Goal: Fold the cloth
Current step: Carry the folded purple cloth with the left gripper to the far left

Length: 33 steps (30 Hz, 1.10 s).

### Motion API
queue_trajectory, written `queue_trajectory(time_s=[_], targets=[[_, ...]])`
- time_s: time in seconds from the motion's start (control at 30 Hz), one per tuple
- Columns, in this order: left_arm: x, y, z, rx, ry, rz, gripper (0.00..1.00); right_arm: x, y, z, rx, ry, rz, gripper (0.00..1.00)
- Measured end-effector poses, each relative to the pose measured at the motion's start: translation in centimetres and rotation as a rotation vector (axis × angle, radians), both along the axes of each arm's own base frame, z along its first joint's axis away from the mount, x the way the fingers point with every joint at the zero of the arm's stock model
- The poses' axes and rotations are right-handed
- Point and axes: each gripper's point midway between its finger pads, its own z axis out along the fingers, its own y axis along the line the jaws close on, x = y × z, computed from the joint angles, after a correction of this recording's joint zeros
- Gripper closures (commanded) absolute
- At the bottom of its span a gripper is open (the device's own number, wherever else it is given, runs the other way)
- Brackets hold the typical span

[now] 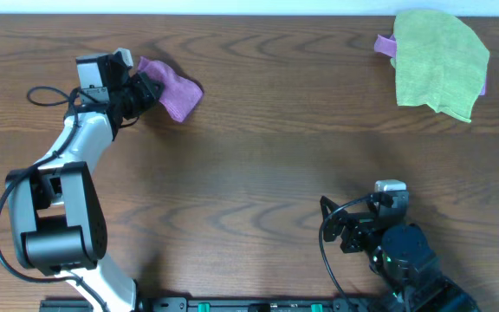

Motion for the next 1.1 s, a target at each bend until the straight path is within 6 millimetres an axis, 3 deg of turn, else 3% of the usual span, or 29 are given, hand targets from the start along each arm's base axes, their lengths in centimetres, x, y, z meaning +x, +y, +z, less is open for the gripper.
queue_trajectory(time_s=[0.17, 0.4, 0.53, 0.73, 0.97, 1.1], targets=[[0.3, 3.8, -0.2, 0.035, 0.006, 0.1, 0.94, 0.1, 0.1, -0.4, -0.011, 0.016, 0.001, 0.01], [-0.3, 10.8, 0.0, 0.069, -0.011, 0.211, 0.94, 0.3, 0.4, -1.8, -0.048, 0.075, 0.005, 0.01], [-0.1, 12.5, 0.7, 0.103, -0.041, 0.218, 0.94, 0.4, 0.5, -2.1, -0.053, 0.089, 0.008, 0.01], [1.4, 13.0, 1.6, 0.117, -0.078, 0.193, 0.94, 0.6, 0.6, -0.8, -0.034, 0.066, 0.008, 0.01], [3.4, 11.1, -2.7, 0.054, 0.021, 0.113, 0.94, 0.6, 0.7, -1.0, -0.035, 0.078, 0.005, 0.01], [4.9, 9.7, -3.2, 0.05, 0.023, 0.074, 0.94, 0.7, 0.8, -1.4, -0.04, 0.099, -0.001, 0.01]])
